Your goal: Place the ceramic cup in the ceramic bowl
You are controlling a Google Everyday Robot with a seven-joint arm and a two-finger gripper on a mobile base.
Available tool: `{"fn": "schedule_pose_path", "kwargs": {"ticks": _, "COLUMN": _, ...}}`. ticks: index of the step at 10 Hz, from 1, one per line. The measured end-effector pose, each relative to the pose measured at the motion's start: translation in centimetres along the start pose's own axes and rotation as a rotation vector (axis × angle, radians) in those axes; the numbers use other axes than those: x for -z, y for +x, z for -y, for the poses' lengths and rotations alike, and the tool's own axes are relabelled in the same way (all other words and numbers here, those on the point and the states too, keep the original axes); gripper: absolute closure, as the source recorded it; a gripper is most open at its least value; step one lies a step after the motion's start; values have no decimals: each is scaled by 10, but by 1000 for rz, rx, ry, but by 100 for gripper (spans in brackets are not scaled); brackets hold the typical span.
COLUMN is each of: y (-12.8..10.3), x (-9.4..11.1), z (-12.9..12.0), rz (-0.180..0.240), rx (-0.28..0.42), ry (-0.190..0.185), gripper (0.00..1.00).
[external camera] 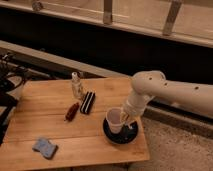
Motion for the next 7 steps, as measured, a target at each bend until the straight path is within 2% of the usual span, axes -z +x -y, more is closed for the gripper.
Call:
{"fn": "schedule_pose_path", "kwargs": {"ticks": 1, "y": -1, "x": 1, "z": 0, "rz": 1, "rx": -2, "ry": -3, "gripper": 68}}
{"fn": "schedule_pose_path", "kwargs": {"ticks": 2, "y": -1, "x": 0, "z": 1, "rz": -3, "rx": -5, "ry": -1, "gripper": 65}}
{"fn": "schedule_pose_path", "kwargs": {"ticks": 4, "y": -2, "x": 0, "z": 1, "rz": -4, "rx": -2, "ry": 1, "gripper": 46}}
{"fn": "schedule_pose_path", "kwargs": {"ticks": 5, "y": -2, "x": 0, "z": -1, "rz": -3, "rx": 2, "ry": -1, "gripper": 41}}
{"fn": "schedule_pose_path", "kwargs": {"ticks": 7, "y": -3, "x": 2, "z": -1, "rz": -1, "rx": 3, "ry": -3, "gripper": 41}}
